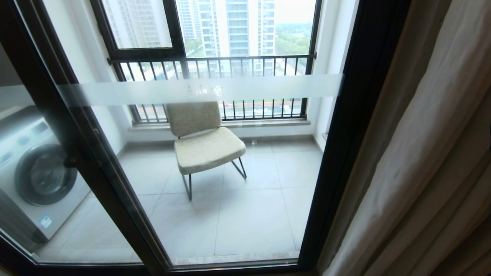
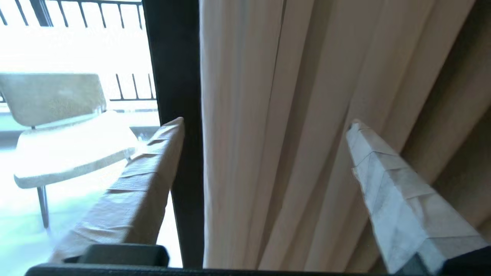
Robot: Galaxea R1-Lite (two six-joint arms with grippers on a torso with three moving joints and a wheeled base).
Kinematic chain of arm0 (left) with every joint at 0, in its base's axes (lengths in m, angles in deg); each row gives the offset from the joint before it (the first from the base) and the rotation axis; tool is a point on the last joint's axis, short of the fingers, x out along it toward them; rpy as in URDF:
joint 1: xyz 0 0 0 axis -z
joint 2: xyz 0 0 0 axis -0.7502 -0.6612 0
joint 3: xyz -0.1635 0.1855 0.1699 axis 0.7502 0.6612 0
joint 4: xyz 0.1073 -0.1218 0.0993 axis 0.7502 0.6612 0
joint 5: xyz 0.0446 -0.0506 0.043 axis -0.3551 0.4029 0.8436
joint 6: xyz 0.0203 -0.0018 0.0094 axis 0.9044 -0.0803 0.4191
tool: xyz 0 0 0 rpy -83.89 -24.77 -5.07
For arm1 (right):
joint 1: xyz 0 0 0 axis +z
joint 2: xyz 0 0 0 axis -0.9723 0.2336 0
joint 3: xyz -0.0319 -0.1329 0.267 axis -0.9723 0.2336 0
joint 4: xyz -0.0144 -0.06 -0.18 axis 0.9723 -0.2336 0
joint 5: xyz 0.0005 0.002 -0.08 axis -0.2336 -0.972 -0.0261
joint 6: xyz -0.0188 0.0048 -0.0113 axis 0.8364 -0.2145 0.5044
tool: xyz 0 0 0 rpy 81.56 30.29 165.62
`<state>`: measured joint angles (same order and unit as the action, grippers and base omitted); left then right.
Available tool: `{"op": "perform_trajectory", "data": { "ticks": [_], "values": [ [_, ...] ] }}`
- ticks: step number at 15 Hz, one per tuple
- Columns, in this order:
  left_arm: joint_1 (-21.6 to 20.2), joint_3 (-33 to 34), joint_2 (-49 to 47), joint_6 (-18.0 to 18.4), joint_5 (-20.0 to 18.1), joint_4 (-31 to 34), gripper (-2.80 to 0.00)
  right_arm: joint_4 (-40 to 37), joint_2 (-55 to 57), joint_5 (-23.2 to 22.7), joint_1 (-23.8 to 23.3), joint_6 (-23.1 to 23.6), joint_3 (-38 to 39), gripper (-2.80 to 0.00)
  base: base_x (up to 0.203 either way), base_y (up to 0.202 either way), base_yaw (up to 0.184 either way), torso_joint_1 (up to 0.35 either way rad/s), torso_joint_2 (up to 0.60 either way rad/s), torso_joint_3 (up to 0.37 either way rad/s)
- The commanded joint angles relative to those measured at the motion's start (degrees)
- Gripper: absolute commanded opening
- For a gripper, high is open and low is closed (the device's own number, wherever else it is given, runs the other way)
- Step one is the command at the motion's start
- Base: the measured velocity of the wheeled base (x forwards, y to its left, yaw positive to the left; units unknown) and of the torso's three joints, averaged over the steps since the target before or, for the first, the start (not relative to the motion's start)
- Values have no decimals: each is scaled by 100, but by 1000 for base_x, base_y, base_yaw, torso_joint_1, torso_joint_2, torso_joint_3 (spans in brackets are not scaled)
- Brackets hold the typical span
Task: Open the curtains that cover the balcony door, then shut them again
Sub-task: Pull the inner curtains open on both sides
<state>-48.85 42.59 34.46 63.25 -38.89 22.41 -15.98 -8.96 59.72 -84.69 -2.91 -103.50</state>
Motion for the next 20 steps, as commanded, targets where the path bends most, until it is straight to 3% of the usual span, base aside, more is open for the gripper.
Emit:
{"op": "perform_trajectory", "data": {
  "ticks": [1, 7, 13, 18, 20],
  "values": [
    [-2, 0, 2, -2, 1, -5, -280, -146, -960, 3, 13, 20, 514, -280, 0, 0, 0, 0, 0, 0],
    [-2, 0, 2, -2, 1, -5, -280, -1421, -2563, -1, 230, 135, 1393, -280, 0, 0, 0, 0, 0, 0],
    [-2, 0, 2, 6, 1, -5, -280, -1944, -3815, 24, 497, 147, 2428, -280, 0, 0, 0, 0, 0, 0],
    [-2, 0, 2, 7, 1, -5, -280, -2056, -4177, 18, 639, 148, 3355, -280, 0, 0, 0, 0, 0, 0],
    [-2, 0, 2, 7, 1, -5, -280, -2635, -4974, -14, 754, 131, 3344, -280, 0, 0, 0, 0, 0, 0]
  ]
}}
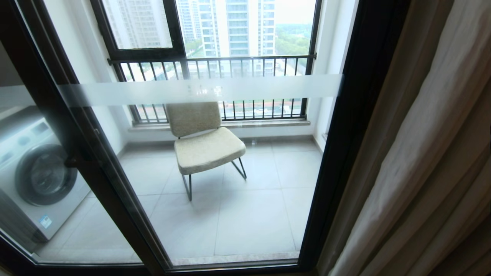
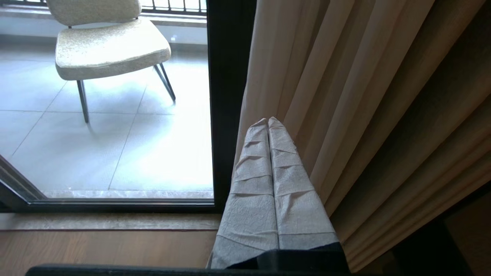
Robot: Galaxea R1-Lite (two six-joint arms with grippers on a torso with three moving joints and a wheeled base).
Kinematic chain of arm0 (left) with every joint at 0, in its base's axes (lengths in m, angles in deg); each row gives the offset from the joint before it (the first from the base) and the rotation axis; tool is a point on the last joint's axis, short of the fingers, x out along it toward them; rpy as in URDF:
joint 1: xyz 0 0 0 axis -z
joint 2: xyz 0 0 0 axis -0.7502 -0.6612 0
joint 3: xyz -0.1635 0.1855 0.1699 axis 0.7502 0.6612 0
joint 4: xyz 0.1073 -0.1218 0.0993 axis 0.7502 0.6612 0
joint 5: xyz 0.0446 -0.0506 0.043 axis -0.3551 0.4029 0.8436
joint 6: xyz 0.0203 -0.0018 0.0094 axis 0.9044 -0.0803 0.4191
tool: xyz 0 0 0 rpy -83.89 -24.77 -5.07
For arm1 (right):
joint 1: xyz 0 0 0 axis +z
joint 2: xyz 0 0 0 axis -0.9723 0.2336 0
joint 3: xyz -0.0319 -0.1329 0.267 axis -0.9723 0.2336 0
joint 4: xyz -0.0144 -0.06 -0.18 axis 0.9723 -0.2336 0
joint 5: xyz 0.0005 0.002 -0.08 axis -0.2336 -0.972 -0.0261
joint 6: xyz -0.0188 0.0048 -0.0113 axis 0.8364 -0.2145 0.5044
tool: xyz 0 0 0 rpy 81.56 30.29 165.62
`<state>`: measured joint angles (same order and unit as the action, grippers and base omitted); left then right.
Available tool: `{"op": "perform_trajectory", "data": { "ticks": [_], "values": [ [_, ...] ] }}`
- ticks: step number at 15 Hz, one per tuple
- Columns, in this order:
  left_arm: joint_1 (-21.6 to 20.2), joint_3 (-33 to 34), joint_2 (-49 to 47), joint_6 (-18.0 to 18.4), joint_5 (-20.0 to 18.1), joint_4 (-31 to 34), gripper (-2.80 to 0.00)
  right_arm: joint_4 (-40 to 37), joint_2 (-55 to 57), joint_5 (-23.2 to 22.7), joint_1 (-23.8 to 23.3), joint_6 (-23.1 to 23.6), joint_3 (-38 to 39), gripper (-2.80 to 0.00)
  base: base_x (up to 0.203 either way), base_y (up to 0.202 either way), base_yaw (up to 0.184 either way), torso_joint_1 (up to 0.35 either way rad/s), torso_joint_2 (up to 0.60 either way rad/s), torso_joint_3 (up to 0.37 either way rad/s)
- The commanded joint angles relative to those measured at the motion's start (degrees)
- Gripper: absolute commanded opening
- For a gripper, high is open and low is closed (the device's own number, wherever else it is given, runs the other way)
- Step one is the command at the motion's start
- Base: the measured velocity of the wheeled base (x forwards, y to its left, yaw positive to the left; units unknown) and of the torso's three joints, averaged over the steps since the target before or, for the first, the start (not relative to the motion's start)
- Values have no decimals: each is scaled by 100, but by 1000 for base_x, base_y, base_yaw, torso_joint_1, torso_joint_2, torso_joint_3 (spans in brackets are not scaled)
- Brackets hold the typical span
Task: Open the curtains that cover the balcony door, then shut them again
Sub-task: Pull the inner curtains open on both sides
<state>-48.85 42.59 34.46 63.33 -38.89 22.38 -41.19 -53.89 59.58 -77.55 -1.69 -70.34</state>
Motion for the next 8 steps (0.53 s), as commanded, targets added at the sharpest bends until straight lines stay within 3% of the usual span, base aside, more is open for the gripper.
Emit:
{"op": "perform_trajectory", "data": {
  "ticks": [1, 2, 8],
  "values": [
    [-2, 0, 2, 0, 0, -2, -280, -559, -778, -31, 76, -38, -48, -280, 0, 0, 0, 0, 0, 0],
    [-2, 0, 2, 0, 0, -2, -280, -853, -899, -54, 111, -170, -113, -280, 0, 0, 0, 0, 0, 0],
    [-2, 0, 2, 0, 0, -2, -280, -734, -901, -58, 115, -186, -91, -280, 0, 0, 0, 0, 0, 0]
  ]
}}
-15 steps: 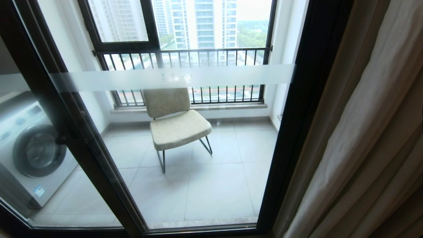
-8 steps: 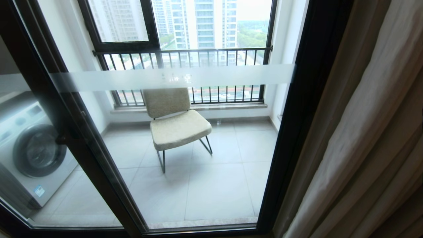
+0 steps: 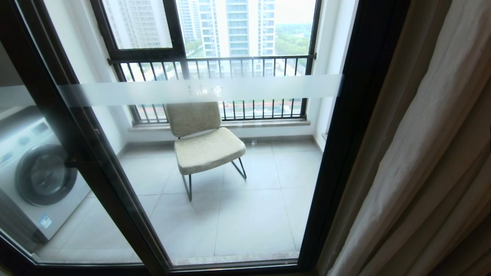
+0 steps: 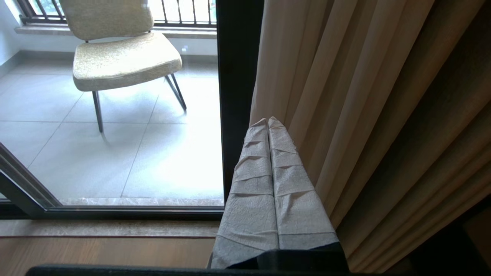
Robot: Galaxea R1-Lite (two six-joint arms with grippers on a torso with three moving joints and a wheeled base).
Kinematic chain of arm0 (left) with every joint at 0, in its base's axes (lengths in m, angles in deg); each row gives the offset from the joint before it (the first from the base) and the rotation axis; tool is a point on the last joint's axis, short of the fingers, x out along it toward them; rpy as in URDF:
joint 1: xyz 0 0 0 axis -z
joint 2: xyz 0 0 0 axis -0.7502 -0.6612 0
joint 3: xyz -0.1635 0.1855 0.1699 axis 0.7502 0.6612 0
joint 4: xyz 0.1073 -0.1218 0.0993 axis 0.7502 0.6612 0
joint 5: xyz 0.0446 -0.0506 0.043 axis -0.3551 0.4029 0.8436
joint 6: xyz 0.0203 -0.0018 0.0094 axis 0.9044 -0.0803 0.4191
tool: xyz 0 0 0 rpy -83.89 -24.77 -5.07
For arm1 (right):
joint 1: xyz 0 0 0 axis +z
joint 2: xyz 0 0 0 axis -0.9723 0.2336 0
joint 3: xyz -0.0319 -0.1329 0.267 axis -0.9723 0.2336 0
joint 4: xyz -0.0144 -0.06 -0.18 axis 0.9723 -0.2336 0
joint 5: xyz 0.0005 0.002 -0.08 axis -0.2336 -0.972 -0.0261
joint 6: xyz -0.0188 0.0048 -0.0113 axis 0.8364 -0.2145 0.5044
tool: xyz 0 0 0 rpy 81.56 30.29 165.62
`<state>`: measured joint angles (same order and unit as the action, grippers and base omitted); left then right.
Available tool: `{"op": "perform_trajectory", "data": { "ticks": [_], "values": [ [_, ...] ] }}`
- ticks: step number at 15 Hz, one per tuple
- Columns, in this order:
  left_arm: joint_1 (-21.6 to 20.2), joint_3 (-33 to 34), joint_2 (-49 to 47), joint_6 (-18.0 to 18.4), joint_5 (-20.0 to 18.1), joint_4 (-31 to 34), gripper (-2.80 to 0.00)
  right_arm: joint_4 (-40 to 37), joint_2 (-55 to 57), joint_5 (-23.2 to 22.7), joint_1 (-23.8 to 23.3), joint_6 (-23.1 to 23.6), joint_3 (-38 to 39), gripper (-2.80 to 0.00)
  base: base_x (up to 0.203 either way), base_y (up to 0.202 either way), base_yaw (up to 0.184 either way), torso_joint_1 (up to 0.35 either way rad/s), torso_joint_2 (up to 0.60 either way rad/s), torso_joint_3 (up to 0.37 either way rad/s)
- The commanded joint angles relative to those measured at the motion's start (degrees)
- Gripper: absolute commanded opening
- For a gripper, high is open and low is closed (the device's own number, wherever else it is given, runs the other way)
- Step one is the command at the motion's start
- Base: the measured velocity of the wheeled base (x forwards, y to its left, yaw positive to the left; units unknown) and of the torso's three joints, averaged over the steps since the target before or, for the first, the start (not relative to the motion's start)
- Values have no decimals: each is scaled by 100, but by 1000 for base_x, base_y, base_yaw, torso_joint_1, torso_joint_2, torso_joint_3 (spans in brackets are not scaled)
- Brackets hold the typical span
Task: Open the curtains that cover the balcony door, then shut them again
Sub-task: Pull the inner curtains open on both sides, then close the inner curtains on both sides
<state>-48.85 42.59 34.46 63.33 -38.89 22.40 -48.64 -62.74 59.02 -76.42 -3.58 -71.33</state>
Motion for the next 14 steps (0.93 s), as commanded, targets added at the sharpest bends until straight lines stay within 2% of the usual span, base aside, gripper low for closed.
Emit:
{"op": "perform_trajectory", "data": {
  "ticks": [1, 14],
  "values": [
    [-2, 0, 2, 0, 0, -4, -280, 10, -16, -3, 1, 3, 8, -280, 0, 0, 0, 0, 0, 0],
    [-2, 0, 2, 0, 0, -4, -280, 36, -16, 6, 1, -50, 26, -280, 0, 0, 0, 0, 0, 0]
  ]
}}
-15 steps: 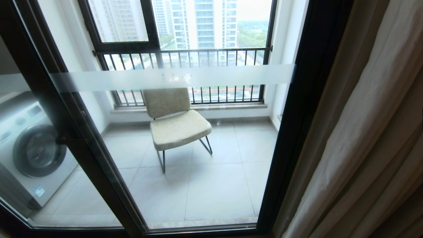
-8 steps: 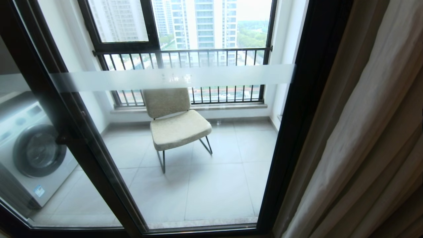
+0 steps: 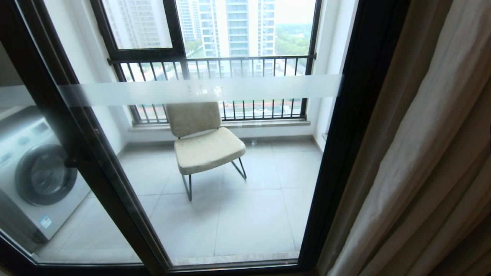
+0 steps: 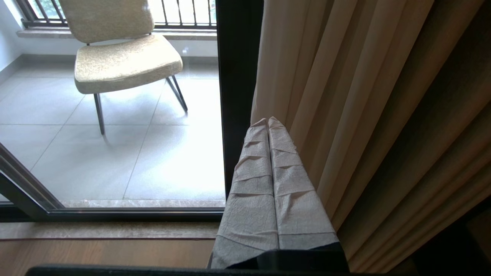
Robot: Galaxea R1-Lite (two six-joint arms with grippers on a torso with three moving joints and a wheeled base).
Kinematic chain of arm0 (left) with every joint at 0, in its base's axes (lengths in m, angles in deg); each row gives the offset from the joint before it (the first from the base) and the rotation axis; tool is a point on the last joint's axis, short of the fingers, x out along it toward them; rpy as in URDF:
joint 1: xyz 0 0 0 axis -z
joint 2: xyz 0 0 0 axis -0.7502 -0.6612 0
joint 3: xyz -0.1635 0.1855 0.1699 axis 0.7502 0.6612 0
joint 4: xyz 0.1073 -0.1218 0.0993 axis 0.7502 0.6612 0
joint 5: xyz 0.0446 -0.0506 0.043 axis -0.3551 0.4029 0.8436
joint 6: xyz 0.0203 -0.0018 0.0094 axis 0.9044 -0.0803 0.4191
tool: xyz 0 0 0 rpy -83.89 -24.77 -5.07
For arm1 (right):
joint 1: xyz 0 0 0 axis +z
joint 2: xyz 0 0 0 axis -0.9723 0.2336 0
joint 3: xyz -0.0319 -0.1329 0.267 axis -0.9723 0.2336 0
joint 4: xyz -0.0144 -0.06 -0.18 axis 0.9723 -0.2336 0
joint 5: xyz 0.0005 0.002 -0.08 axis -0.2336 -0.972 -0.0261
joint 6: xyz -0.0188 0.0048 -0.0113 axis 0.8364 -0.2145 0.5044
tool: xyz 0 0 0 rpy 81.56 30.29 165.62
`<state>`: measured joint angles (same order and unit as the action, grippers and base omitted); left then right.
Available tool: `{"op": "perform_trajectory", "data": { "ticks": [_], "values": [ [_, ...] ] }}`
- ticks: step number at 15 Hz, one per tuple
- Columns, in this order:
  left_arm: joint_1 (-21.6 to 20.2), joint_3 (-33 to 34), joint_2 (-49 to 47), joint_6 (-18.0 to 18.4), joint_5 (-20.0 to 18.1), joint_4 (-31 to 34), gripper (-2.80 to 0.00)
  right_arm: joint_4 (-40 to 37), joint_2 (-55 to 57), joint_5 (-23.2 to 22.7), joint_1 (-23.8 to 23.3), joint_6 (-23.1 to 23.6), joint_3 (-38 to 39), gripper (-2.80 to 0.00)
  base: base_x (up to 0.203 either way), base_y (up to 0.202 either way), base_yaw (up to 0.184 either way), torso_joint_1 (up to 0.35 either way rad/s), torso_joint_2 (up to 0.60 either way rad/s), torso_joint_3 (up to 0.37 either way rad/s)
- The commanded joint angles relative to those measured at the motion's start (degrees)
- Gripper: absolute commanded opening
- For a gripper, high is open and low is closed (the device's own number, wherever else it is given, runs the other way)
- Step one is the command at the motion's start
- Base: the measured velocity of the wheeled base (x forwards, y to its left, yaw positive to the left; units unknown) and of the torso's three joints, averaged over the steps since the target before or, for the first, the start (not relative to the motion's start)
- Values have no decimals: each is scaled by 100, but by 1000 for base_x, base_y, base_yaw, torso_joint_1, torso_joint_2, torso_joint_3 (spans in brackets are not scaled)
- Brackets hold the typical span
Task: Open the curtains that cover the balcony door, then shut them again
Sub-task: Close the inner curtains on both sides
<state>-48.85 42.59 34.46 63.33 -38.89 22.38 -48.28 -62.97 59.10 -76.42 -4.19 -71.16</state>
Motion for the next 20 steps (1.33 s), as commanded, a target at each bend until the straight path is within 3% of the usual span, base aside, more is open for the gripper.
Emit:
{"op": "perform_trajectory", "data": {
  "ticks": [1, 6, 9, 13, 17, 20],
  "values": [
    [-2, 0, 2, 0, 1, -2, -280, 0, 7, -2, 1, 3, 9, -280, 0, 0, 0, 0, 0, 0],
    [-2, 0, 2, 0, 1, -2, -280, 21, 7, 7, 1, 31, 9, -280, 0, 0, 0, 0, 0, 0],
    [-2, 0, 2, 0, 1, -2, -280, 408, 7, -21, 1, 101, -79, -280, 0, 0, 0, 0, 0, 0],
    [-2, 0, 2, 0, 1, -2, -280, 212, 140, -137, 1, 132, -900, -280, 0, 0, 0, 0, 0, 0],
    [-2, 0, 2, 0, 1, -2, -280, 282, 1350, -290, 9, 137, -1915, -280, 0, 0, 0, 0, 0, 0],
    [-2, 0, 2, 0, 1, -2, -280, 915, 2507, -299, 6, 131, -2557, -280, 0, 0, 0, 0, 0, 0]
  ]
}}
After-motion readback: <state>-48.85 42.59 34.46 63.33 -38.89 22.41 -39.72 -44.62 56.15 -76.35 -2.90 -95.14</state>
